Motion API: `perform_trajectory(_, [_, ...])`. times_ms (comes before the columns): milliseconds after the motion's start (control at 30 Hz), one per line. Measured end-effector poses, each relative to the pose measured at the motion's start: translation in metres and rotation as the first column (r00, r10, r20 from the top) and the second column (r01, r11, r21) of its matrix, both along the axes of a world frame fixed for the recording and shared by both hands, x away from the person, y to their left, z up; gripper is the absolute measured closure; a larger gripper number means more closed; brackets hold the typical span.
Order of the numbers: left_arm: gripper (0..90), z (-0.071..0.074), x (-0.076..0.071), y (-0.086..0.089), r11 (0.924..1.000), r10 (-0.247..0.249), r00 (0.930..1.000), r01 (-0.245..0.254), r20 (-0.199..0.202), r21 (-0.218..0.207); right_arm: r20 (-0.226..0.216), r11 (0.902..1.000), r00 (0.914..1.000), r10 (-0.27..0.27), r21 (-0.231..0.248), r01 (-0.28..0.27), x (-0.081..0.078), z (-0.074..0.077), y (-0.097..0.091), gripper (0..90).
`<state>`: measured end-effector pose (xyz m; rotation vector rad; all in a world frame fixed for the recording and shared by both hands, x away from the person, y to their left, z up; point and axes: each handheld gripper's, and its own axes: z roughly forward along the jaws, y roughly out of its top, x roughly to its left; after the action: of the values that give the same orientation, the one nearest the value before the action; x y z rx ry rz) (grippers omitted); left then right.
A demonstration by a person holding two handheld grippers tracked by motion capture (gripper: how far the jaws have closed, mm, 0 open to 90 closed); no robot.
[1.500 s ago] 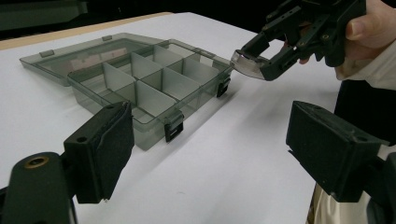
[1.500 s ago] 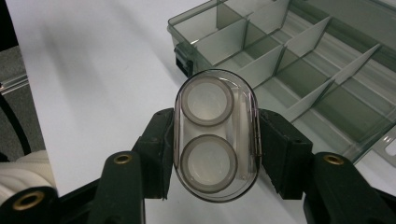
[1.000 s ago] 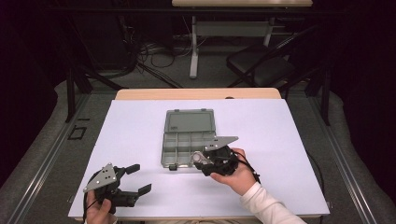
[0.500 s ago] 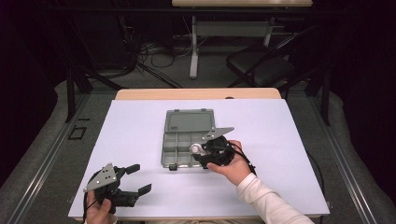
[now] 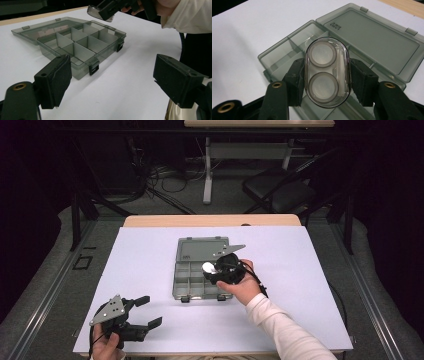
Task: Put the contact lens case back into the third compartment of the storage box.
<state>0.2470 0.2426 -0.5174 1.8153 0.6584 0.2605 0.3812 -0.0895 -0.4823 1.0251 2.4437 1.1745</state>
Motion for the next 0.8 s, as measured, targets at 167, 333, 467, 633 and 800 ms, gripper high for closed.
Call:
perform_trajectory(167, [15.8, 0.0, 0.0, 0.0, 0.9999, -0.01, 0.9999, 0.01, -0.002, -0.008, 0.0, 0.9997, 0.9998, -0.022, -0.002, 0.022, 0.01, 0.0, 0.004, 48.7])
perform_trajectory(333, [15.8, 0.0, 0.001, 0.0, 0.9999, -0.01, 0.9999, 0.01, -0.002, -0.008, 0.005, 0.9994, 0.9995, -0.033, -0.013, 0.033, 0.017, -0.001, 0.005, 48.7])
perform_trajectory(467, [15.8, 0.0, 0.0, 0.0, 1.0, -0.001, 1.0, 0.001, -0.002, -0.002, -0.005, 0.9991, 0.9992, -0.04, -0.013, 0.04, 0.02, -0.003, 0.005, 48.7])
perform_trajectory(633, [15.8, 0.0, 0.0, 0.0, 1.0, -0.001, 1.0, 0.001, -0.003, 0.0, -0.011, 0.9988, 0.9988, -0.047, -0.013, 0.047, 0.023, -0.005, 0.005, 48.8])
perform_trajectory(800, [15.8, 0.0, 0.0, 0.0, 1.0, -0.002, 1.0, 0.002, -0.003, -0.001, -0.013, 0.9988, 0.9988, -0.047, -0.01, 0.047, 0.025, -0.009, 0.006, 48.7])
